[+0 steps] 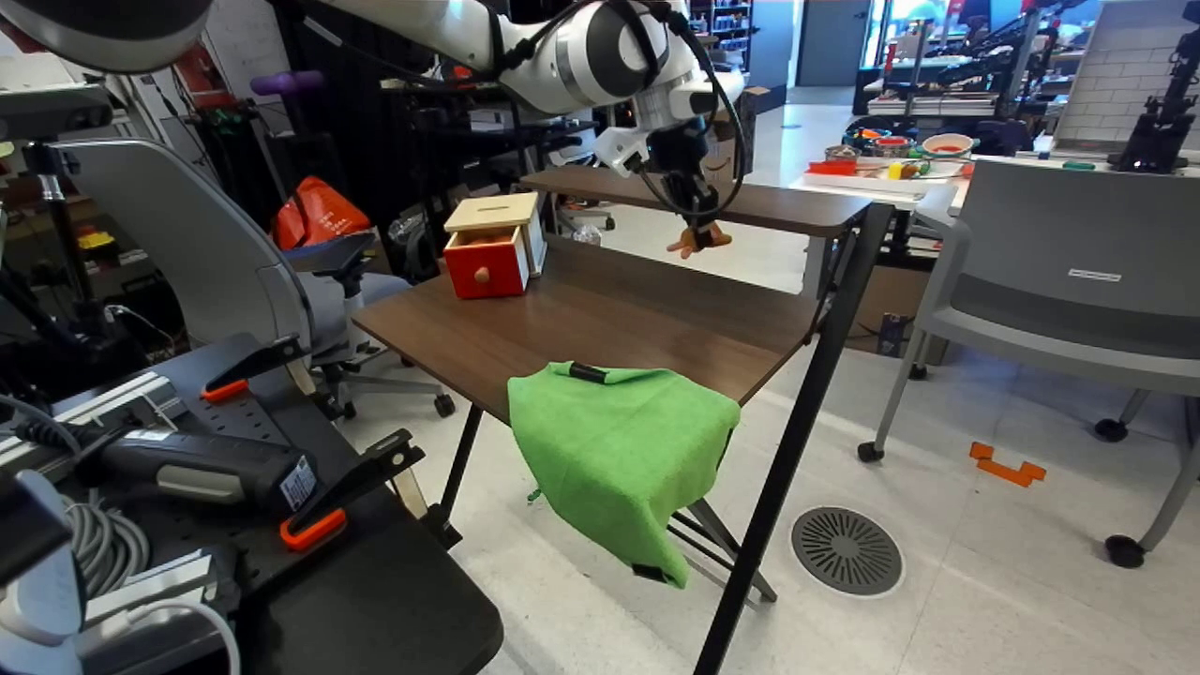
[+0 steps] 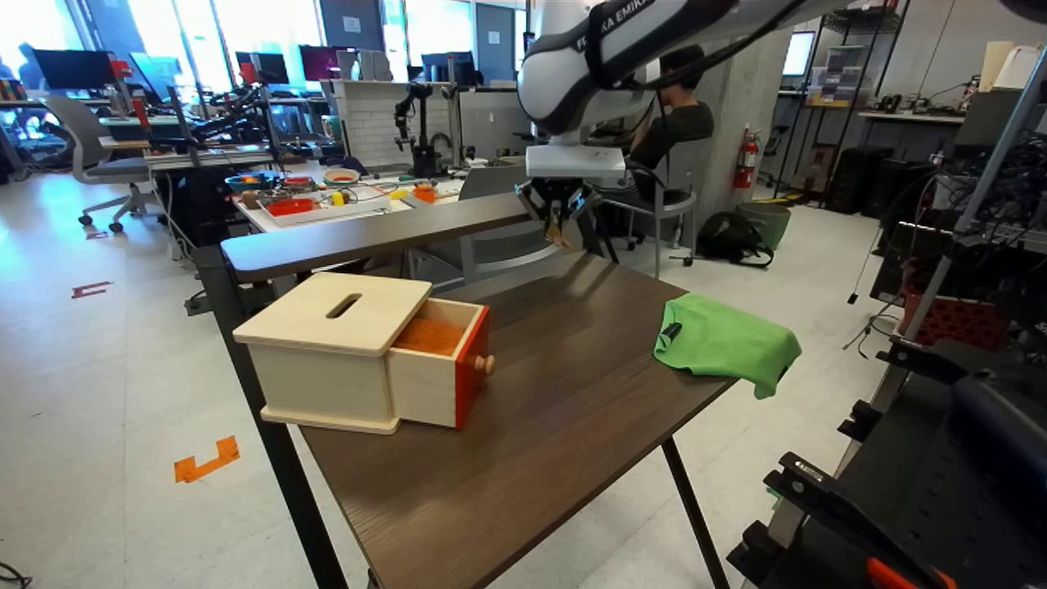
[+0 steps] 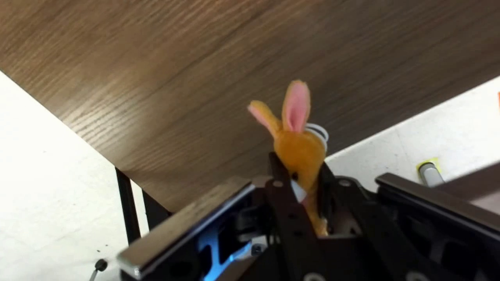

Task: Pick up the brown toy and move it close to the edge of the table.

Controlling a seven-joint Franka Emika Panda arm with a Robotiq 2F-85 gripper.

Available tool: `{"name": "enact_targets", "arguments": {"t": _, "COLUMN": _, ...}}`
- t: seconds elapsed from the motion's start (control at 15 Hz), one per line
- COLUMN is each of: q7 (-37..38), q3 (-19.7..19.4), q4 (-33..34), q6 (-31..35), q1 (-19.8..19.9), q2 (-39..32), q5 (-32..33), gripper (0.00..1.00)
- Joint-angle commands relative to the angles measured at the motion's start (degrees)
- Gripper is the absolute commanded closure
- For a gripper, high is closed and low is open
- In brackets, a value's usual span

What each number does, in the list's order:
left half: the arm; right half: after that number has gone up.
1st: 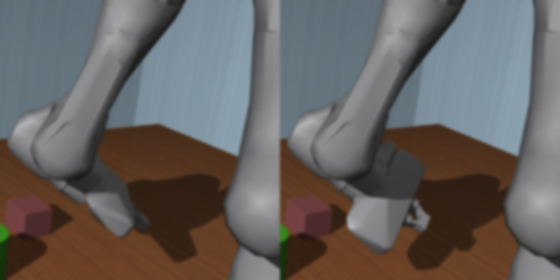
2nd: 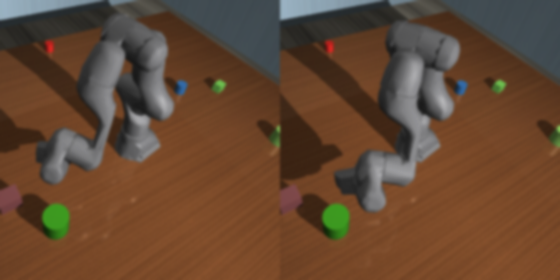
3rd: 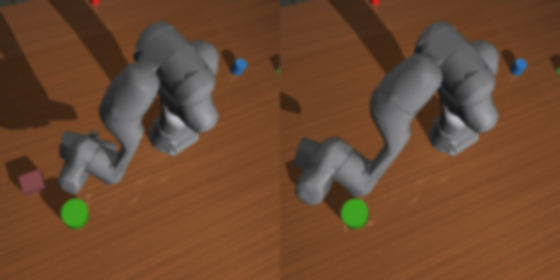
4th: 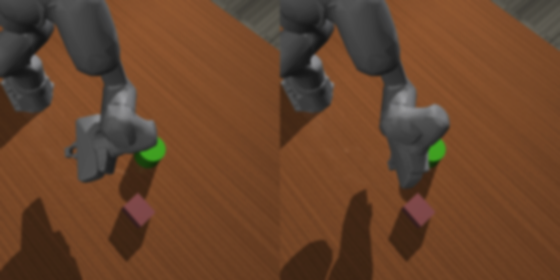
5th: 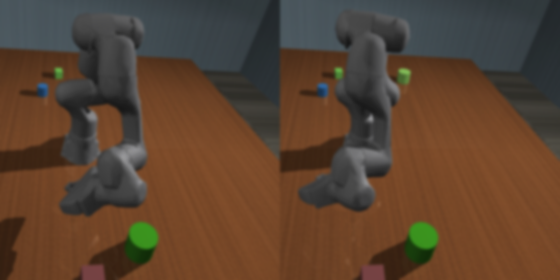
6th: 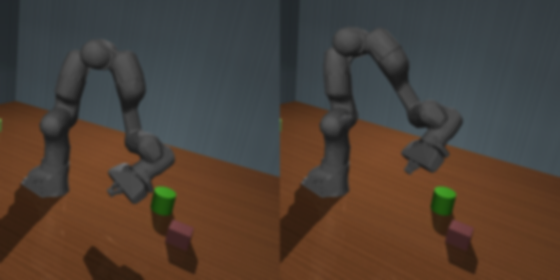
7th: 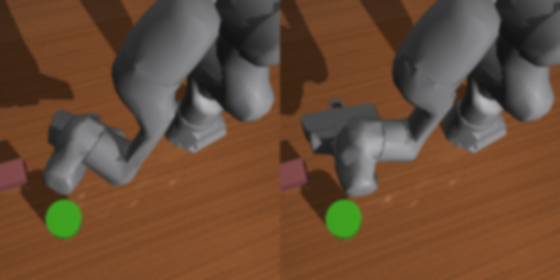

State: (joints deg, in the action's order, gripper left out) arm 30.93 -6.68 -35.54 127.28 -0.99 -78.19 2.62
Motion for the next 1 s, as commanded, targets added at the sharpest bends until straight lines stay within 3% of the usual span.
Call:
{"name": "enact_targets", "arguments": {"t": 0.0, "q7": -4.23, "q3": 2.62, "q4": -4.23, "q6": 0.52, "q1": -0.33, "q2": 6.06, "q5": -0.90, "gripper": 0.95}}
{"name": "enact_targets", "arguments": {"t": 0.53, "q7": -12.43, "q3": 7.81, "q4": -23.42, "q6": 5.85, "q1": -1.81, "q2": 20.27, "q5": -0.51, "gripper": 0.95}}
{"name": "enact_targets", "arguments": {"t": 0.93, "q7": -20.22, "q3": 10.08, "q4": -38.58, "q6": 8.09, "q1": -2.31, "q2": 29.75, "q5": -4.36, "gripper": 0.95}}
